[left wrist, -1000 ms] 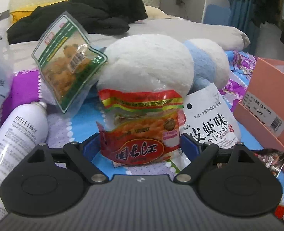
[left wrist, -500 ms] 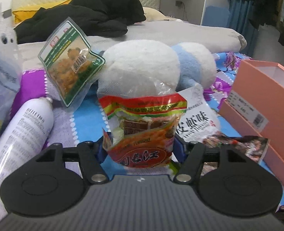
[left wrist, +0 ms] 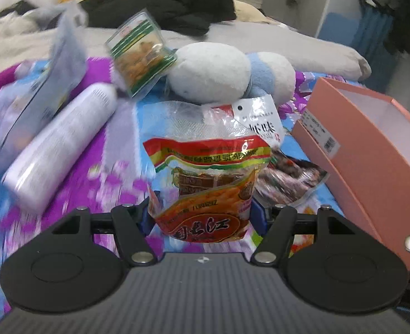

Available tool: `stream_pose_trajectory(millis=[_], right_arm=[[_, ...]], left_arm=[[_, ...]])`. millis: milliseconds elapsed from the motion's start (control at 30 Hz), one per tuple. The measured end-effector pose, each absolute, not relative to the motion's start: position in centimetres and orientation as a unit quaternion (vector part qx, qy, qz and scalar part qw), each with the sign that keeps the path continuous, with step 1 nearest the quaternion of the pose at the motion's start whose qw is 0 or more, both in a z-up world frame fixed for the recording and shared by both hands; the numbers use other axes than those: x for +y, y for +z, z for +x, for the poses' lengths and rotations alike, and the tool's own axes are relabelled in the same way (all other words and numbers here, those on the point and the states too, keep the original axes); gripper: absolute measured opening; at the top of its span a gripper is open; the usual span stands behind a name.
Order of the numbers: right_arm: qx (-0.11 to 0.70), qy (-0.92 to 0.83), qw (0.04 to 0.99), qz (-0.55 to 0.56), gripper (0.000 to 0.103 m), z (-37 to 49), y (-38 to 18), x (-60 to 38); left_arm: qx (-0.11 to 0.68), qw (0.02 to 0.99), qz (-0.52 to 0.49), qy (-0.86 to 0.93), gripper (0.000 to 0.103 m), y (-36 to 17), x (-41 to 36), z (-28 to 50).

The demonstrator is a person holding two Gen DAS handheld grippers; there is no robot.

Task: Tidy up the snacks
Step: 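Grasp the red-and-yellow snack bag with the left gripper and lift it, then carry the red-and-yellow bag over the pink box and open left gripper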

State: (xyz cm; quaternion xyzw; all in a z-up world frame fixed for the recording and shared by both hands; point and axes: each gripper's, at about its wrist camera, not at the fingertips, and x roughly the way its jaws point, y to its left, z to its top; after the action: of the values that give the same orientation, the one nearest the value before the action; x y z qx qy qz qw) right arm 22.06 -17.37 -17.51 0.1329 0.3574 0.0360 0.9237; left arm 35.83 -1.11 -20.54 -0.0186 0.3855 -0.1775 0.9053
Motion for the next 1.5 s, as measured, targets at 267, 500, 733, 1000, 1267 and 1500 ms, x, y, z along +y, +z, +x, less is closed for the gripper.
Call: stream_pose_trajectory(millis=[267, 500, 733, 1000, 1267, 1500], right_arm=[[0.351, 0.038, 0.926, 0.134, 0.003, 19.0, -15.7, -18.6], [0.347, 0.04, 0.93, 0.111, 0.003, 16.5, -14.1, -18.9], [0.331, 0.044, 0.937, 0.1, 0.003, 15.7, -12.0, -19.6], [0.325, 0.047, 0.941, 0.085, 0.003, 15.8, -9.7, -20.0], [0.306, 0.05, 0.947, 0.079, 0.003, 16.1, -7.3, -20.6], [0.276, 0.048, 0.956, 0.087, 0.003, 16.4, -4.4, -21.9]], left_arm=[[0.417, 0.897, -0.09, -0.12, 0.07, -19.5, 1.5, 29.3], [0.43, 0.891, -0.105, -0.096, 0.07, -18.5, 1.5, 24.9], [0.431, 0.892, -0.102, -0.094, 0.07, -16.6, 0.6, 22.7], [0.429, 0.892, -0.103, -0.1, 0.071, -14.1, -0.1, 22.2], [0.413, 0.899, -0.099, -0.106, 0.071, -11.0, -0.6, 22.3], [0.392, 0.909, -0.09, -0.107, 0.071, -7.8, -1.6, 22.8]])
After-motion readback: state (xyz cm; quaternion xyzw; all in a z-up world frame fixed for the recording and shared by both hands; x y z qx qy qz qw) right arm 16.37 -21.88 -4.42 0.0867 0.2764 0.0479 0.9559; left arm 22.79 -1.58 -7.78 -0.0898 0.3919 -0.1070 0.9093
